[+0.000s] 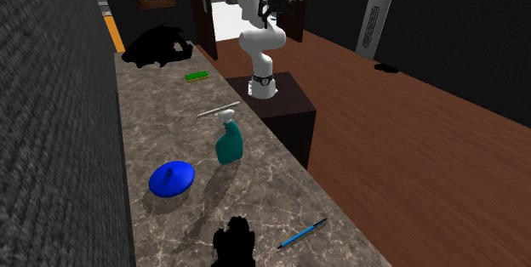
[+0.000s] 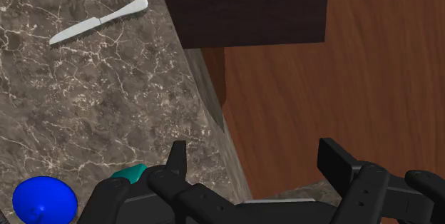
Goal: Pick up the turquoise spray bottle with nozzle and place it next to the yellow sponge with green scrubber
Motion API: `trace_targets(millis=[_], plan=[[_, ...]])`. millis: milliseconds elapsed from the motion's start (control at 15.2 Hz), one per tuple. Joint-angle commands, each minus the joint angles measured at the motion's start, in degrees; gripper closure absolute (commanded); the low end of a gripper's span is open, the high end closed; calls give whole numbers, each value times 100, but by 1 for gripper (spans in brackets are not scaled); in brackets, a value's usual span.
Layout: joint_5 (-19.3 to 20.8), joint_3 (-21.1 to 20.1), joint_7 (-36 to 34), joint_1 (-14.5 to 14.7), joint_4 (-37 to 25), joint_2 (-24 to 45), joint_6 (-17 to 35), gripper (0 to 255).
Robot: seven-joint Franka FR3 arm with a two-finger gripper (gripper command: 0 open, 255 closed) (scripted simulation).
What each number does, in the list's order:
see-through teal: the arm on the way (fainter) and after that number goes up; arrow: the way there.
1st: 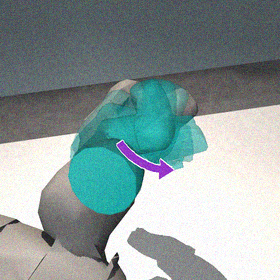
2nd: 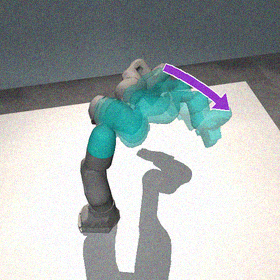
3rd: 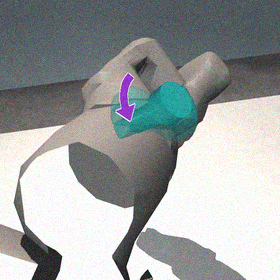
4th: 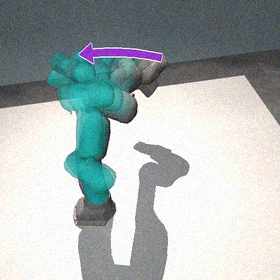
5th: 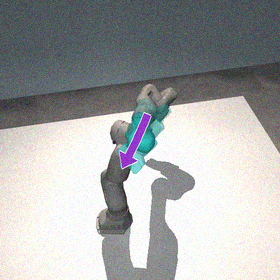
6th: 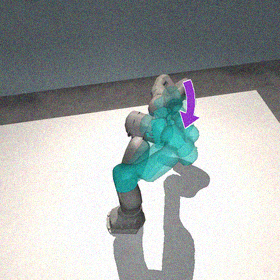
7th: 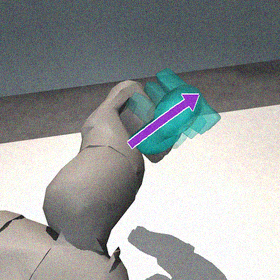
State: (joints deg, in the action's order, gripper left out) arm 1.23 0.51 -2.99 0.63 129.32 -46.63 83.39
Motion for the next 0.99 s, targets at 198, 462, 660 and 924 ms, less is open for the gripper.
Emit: trace_targets(millis=[198, 462, 660, 924], plan=[[31, -43, -385, -190, 26, 474, 502, 0], [97, -75, -898, -439, -42, 1156, 1115, 0], [163, -78, -1282, -620, -163, 1692, 1527, 0], [266, -53, -1789, -853, -410, 2422, 2002, 0]])
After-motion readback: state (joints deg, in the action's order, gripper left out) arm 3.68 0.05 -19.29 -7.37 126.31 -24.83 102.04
